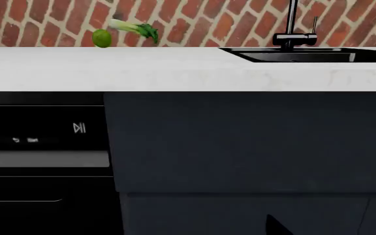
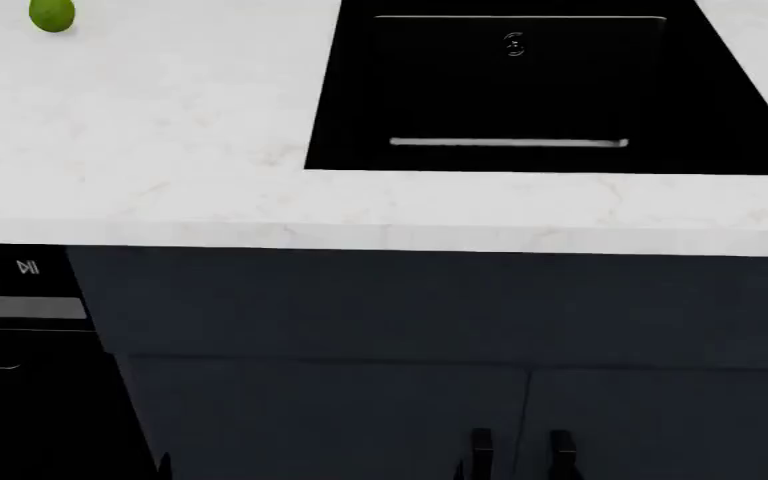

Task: Open the dishwasher door

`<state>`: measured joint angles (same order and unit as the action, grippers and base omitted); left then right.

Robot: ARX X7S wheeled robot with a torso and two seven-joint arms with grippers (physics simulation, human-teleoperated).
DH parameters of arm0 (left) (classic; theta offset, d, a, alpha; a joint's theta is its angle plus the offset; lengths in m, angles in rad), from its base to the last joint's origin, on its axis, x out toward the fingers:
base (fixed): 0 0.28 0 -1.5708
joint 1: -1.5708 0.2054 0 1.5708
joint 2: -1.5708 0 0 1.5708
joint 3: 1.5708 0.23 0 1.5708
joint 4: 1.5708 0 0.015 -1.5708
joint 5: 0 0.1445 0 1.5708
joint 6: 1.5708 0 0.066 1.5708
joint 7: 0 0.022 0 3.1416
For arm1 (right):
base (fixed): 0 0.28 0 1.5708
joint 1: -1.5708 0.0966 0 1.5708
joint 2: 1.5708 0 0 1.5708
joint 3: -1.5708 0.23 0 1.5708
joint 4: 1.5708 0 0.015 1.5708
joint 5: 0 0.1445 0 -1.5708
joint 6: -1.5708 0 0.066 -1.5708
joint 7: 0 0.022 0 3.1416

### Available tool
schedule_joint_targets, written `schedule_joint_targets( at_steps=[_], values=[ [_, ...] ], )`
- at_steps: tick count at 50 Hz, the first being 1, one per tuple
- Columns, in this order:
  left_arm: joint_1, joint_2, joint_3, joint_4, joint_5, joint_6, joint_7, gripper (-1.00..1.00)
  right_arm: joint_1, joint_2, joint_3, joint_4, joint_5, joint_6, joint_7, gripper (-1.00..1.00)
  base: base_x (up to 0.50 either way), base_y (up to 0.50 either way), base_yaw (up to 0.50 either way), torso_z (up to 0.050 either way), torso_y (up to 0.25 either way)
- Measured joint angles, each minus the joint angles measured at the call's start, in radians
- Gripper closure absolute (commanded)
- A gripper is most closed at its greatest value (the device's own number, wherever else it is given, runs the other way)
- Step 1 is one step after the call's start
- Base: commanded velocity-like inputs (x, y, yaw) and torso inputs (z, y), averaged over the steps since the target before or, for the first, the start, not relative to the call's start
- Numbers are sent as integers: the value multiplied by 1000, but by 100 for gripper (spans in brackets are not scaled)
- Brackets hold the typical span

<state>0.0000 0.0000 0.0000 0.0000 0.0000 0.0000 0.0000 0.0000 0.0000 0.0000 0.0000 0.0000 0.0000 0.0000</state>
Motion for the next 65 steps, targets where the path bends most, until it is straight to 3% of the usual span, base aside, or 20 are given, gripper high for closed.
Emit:
schedule_joint_targets(
  at_steps=[19,60,65],
  values=[
    [2,-39,49,-17,-21,36,-55,-100,1,45,-58,23,36,-16,55,-100,0,22,0,0,0],
    [6,-101,109,-53,-72,100,-117,-100,0,98,-134,0,92,-15,106,-100,0,494,0,0,0],
    [4,-108,113,-59,-77,98,-125,-100,-1,100,-138,-2,101,-20,114,-100,0,0,0,-10,0]
  ],
)
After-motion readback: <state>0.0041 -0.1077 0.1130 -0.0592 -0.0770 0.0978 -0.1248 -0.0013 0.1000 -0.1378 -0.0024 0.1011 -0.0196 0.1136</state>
